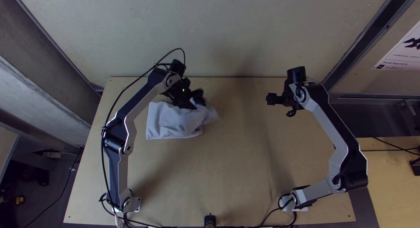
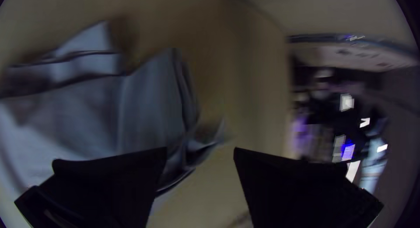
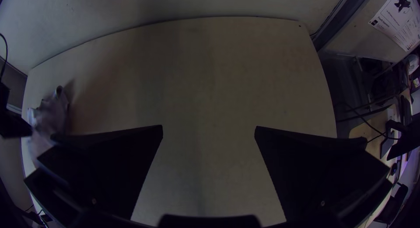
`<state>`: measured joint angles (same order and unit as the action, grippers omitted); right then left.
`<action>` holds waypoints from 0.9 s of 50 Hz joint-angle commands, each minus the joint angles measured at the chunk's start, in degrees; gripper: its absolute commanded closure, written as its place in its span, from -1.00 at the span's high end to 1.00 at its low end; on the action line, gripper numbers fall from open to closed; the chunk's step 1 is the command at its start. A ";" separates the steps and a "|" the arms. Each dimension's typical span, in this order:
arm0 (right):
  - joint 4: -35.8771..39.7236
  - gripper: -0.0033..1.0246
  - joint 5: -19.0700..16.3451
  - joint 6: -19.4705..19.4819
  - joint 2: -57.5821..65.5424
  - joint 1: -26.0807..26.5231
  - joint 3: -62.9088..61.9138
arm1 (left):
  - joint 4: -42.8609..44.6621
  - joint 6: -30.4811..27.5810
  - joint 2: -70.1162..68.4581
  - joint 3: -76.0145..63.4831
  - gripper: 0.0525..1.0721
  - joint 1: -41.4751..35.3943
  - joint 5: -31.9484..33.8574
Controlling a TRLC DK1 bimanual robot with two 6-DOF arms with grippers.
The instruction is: Fold the t-shirt
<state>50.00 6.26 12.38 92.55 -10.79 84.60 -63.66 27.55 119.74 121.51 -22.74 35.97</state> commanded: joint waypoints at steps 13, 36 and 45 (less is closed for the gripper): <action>-0.78 0.88 0.68 -0.08 -2.38 -0.73 -2.95 | 2.66 6.02 3.57 3.47 0.92 6.13 6.13; -1.04 0.91 0.68 -1.13 -4.84 -1.61 1.27 | -3.40 -10.41 -8.83 0.48 0.92 8.59 -5.47; -1.48 0.91 0.68 -5.97 -8.00 -1.43 6.63 | -2.00 -17.71 -17.09 -2.25 0.92 11.67 -18.04</action>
<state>49.32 6.63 9.80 88.23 -12.01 86.63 -66.00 14.79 108.60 121.03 -13.04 22.15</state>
